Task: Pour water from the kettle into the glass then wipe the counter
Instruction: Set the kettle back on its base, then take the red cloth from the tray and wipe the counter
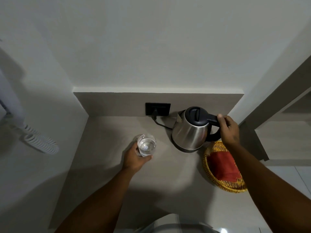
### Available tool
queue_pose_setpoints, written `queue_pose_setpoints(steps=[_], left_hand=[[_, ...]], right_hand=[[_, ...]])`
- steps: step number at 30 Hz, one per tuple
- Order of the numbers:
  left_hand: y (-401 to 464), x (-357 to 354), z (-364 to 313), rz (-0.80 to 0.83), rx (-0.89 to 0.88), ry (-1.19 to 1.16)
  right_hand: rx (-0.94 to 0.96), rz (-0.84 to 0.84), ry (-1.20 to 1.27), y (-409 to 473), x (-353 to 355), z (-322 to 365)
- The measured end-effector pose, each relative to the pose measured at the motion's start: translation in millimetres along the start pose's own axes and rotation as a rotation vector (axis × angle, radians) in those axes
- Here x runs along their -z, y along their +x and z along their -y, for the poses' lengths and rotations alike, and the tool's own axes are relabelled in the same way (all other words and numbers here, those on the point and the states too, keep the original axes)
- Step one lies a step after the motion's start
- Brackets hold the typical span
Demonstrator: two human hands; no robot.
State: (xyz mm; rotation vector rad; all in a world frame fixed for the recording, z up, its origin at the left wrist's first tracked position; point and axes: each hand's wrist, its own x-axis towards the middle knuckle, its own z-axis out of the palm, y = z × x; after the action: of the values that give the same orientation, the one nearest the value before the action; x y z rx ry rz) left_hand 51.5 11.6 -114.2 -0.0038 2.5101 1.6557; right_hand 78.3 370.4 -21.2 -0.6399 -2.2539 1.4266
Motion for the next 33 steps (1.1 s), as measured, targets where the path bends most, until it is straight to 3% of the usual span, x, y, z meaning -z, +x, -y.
queue_pose_setpoints(steps=[2,5,9,12,17,22,28,33], left_hand=[[1,-1,0,0.003,-0.004,0.004],[-1,-2,1,0.016,-0.012,0.007],[-2,-4,1,0.039,-0.095,0.040],[3,-3,2,0.048,-0.116,0.021],[2,-1,-2,0.037,-0.138,0.084],[1,-5,-5,-0.018,-0.071,0.116],[6,-7,-3,-0.055,-0.053,0.152],[4,-7,-8,-0.064,-0.040,0.150]], right_hand=[[0.026,-0.041,0.001,-19,2,-6],[0.001,-0.098,-0.232,-56,6,-37],[-0.160,0.039,-0.633,-97,15,-74],[-0.219,0.154,-0.751,-111,15,-88],[-0.235,0.222,-0.804,-111,13,-97],[-0.244,0.169,-0.815,-106,8,-99],[-0.303,0.089,-0.529,-102,15,-89],[0.112,0.039,-0.370,-120,8,-52]])
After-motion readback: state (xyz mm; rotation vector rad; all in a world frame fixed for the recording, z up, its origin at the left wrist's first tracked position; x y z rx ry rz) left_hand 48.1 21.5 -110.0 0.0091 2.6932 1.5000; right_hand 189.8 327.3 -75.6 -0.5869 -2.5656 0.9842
